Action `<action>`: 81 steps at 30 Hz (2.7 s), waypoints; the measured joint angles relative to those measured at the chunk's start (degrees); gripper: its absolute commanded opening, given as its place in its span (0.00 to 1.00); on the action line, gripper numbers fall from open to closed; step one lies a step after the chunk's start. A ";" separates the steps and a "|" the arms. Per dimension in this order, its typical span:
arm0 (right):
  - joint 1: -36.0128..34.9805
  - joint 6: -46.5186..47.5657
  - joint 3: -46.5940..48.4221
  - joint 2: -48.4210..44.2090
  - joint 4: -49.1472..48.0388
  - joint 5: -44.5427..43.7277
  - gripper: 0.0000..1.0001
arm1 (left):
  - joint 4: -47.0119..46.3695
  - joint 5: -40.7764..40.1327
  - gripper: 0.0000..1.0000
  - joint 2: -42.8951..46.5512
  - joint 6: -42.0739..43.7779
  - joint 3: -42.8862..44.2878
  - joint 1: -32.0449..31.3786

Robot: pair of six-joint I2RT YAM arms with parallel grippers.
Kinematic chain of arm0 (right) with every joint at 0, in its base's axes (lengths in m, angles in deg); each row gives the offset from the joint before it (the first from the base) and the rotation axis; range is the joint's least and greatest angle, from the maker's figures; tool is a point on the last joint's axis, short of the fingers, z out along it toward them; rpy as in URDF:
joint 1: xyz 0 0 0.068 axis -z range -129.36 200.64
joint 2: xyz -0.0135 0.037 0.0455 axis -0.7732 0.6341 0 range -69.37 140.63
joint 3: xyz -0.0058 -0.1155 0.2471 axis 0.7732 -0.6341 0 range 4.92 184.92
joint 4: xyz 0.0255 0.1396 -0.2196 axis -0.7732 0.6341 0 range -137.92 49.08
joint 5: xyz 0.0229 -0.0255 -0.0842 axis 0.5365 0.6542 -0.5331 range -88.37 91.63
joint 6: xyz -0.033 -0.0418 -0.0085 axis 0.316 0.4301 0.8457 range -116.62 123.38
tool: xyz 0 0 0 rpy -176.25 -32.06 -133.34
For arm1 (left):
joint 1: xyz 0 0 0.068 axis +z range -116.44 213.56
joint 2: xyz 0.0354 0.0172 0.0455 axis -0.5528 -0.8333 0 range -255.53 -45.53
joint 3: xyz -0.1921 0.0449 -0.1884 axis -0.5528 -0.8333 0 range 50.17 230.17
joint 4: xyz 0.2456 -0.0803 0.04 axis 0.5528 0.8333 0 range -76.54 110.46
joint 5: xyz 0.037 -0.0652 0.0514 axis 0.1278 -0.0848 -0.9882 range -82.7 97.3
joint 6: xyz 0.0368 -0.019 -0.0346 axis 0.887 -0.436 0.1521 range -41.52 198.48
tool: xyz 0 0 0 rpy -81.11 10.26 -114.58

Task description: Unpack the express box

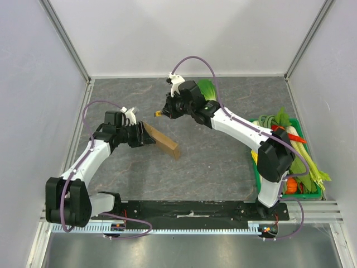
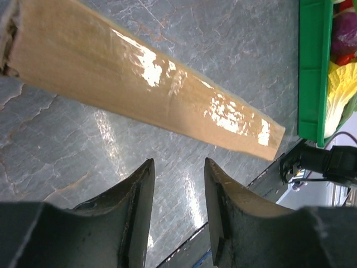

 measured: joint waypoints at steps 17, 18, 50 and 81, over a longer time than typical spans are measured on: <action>1.25 4.72 -3.67 -15.89 8.59 -5.64 0.00 | 6.88 2.32 0.79 8.63 14.32 6.01 -0.13; 1.25 5.55 -3.67 -16.70 9.35 -5.46 0.00 | 6.38 3.17 0.80 8.72 15.78 7.21 -0.22; -11.96 15.74 -29.42 -23.65 4.09 -0.17 0.00 | 13.11 23.02 0.79 -24.79 40.96 28.26 -5.81; -1.33 10.36 -30.77 -23.21 0.74 -3.58 0.00 | 10.91 12.81 0.69 -27.26 42.66 23.85 -11.76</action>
